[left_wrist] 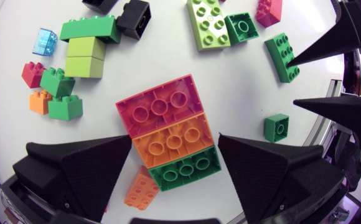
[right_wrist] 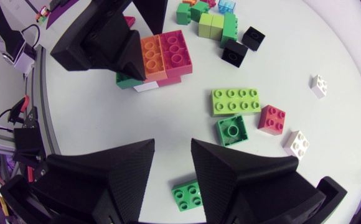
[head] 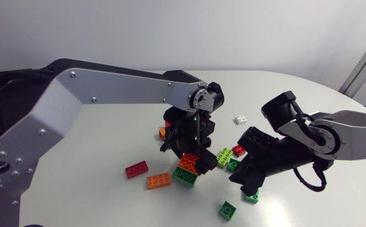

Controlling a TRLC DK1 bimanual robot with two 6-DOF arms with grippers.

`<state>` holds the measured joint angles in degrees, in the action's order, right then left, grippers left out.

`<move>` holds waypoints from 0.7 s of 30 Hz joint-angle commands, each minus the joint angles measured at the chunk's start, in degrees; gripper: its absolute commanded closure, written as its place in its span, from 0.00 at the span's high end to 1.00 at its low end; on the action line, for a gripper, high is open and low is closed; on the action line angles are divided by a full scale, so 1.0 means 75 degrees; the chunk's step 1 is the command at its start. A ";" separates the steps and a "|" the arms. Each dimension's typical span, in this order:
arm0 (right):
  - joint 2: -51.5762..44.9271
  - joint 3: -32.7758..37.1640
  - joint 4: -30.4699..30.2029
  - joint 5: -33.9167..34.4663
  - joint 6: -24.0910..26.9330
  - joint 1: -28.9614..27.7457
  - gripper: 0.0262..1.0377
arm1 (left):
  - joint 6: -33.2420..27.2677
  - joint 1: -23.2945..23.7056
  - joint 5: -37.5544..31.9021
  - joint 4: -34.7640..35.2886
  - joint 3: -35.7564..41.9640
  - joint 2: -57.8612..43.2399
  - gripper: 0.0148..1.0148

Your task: Disassemble duplo

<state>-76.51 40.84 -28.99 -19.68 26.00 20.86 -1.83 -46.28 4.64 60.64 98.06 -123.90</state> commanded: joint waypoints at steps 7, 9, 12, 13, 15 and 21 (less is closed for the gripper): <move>0.0182 -0.0383 -0.0154 -0.0059 0.0201 -0.0133 0.43 | 0.0349 -0.0192 -0.0010 0.0059 0.0261 -0.0461 0.96; 0.0217 -0.0395 -0.0154 -0.0071 0.0201 -0.0133 0.43 | 0.0361 -0.0192 -0.0069 0.0071 0.0261 -0.0508 0.96; 0.0264 -0.0395 -0.0189 -0.0083 0.0213 -0.0157 0.43 | 0.0361 -0.0192 -0.0162 0.0059 0.0203 -0.0555 0.94; 0.0287 -0.0395 -0.0201 -0.0094 0.0201 -0.0157 0.43 | 0.0361 -0.0181 -0.0197 0.0059 0.0191 -0.0555 0.90; 0.0346 -0.0395 -0.0224 -0.0141 0.0213 -0.0180 0.43 | 0.0372 -0.0134 -0.0268 0.0035 0.0156 -0.0566 0.68; 0.0498 -0.0418 -0.0341 -0.0188 0.0307 -0.0262 0.43 | 0.0267 0.0042 -0.0279 -0.0152 -0.0020 -0.0438 0.31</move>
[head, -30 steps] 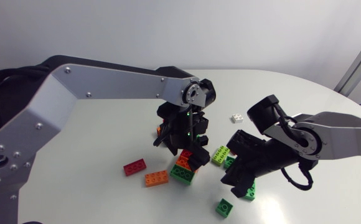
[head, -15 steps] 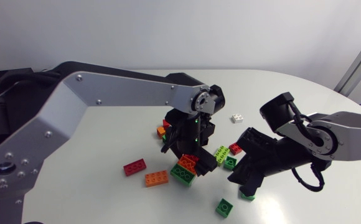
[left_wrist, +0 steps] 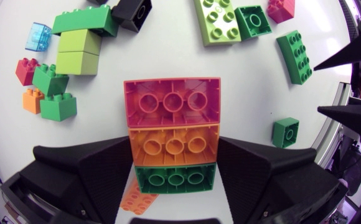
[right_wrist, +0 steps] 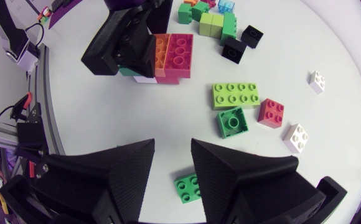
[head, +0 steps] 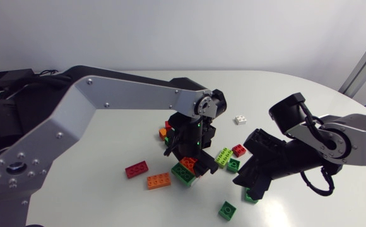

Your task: Disassemble duplo

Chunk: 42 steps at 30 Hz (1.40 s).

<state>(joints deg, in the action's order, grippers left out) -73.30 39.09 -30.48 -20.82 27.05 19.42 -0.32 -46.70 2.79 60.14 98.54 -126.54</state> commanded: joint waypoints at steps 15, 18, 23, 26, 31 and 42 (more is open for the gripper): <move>0.0082 0.0366 -0.1163 -0.2615 0.1023 -0.1078 0.82 | -0.2794 0.1656 0.4269 0.0478 -0.0717 0.1966 0.29; -0.0200 0.0718 -0.1889 -0.3587 0.1726 -0.1382 0.95 | -0.3884 0.1855 0.5312 0.0841 -0.1116 0.2212 0.29; -0.0915 0.1327 -0.2850 -0.4548 0.2780 -0.1675 0.95 | -0.5430 0.1715 0.6074 0.1192 -0.1701 0.2634 0.29; -0.1290 0.1596 -0.3319 -0.4959 0.3355 -0.1722 0.95 | -0.6134 0.1562 0.6367 0.1544 -0.1737 0.2646 0.29; -0.1454 0.1632 -0.3342 -0.5228 0.3507 -0.1417 0.95 | -0.7001 0.1457 0.6835 0.2083 -0.1549 0.2599 0.29; -0.1618 0.2276 -0.4573 -0.5908 0.4280 -0.1054 0.96 | -0.8348 0.1457 0.7398 0.2880 -0.1069 0.1872 0.27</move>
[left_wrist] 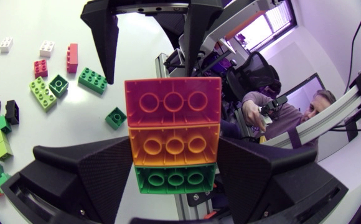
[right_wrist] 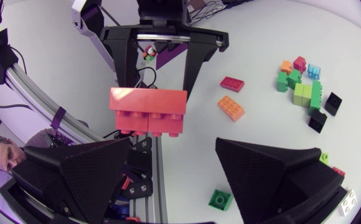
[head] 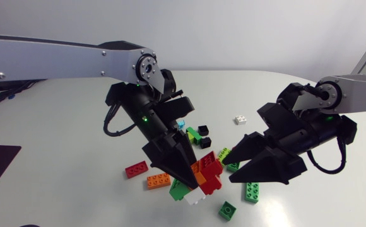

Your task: Disassemble duplo

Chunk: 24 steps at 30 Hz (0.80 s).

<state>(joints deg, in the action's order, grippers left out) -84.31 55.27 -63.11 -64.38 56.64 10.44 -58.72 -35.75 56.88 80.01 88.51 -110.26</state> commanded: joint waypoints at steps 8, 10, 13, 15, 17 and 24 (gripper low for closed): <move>-0.0278 0.0166 -0.0140 -0.0100 0.0170 0.0554 0.96 | -0.0561 0.0067 0.0197 0.0219 0.0761 -0.0709 0.27; -0.0301 0.0155 -0.0046 -0.0088 0.0053 0.0542 0.96 | -0.0550 0.0090 0.0197 0.0219 0.0878 -0.0803 0.27; -0.0313 0.0143 0.0001 -0.0053 0.0006 0.0554 0.96 | -0.0550 0.0032 0.0197 0.0219 0.0925 -0.0838 0.27; -0.0325 0.0131 0.0106 -0.0041 -0.0099 0.0577 0.95 | -0.0538 -0.0015 0.0197 0.0207 0.0949 -0.0850 0.27; -0.0325 0.0096 0.0224 -0.0041 -0.0205 0.0601 0.95 | -0.0538 -0.0074 0.0197 0.0184 0.0949 -0.0850 0.27; -0.0301 -0.0033 0.0739 -0.0029 -0.0755 0.0788 0.90 | -0.0515 -0.0156 0.0197 0.0067 0.0890 -0.0885 0.27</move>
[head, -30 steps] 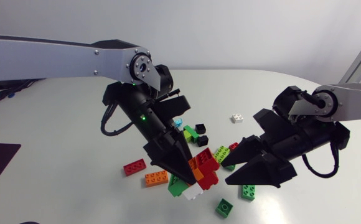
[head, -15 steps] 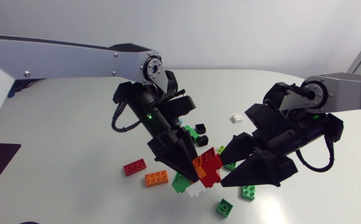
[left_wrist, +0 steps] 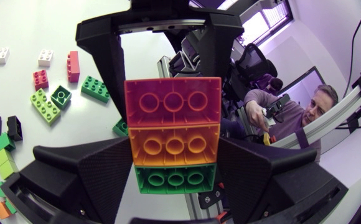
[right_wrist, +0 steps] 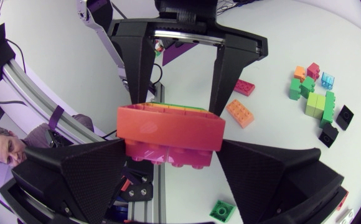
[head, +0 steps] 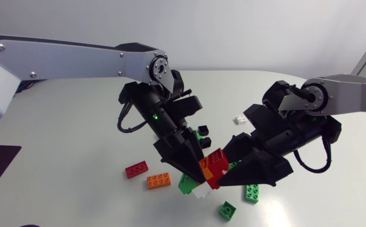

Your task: Disassemble duplo

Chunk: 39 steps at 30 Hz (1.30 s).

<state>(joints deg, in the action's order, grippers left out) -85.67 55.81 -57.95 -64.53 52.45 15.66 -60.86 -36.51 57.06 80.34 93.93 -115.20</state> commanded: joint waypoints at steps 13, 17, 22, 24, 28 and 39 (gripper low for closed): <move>0.0266 -0.0598 0.0778 0.0554 -0.0547 0.0467 0.39 | -0.0159 -0.0042 0.0174 -0.0059 0.0121 -0.0144 0.27; 0.0290 -0.0703 0.0919 0.0765 -0.0547 0.0525 0.39 | -0.0159 -0.0018 0.0174 -0.0012 0.0144 -0.0086 0.27; 0.0301 -0.0715 0.0965 0.1057 -0.0477 0.0185 0.39 | -0.0170 0.0181 0.0080 0.0035 0.0121 0.0031 0.27; 0.0336 -0.0774 0.1047 0.1257 -0.0465 0.0045 0.39 | -0.0053 0.0345 -0.0143 -0.0082 0.0109 -0.0004 0.28; 0.0442 -0.1008 0.1329 0.1807 -0.0477 -0.0154 0.39 | 0.1048 0.0802 -0.0823 -0.1243 0.0015 -0.0285 0.28; 0.1356 -0.1430 0.1540 0.2464 -0.1098 0.0642 0.39 | 0.3498 0.0122 -0.3565 -0.3047 -0.0079 -0.2043 0.28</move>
<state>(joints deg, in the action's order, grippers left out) -76.51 46.57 -46.74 -46.41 45.80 19.62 -37.63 -34.09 33.91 57.76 94.00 -127.35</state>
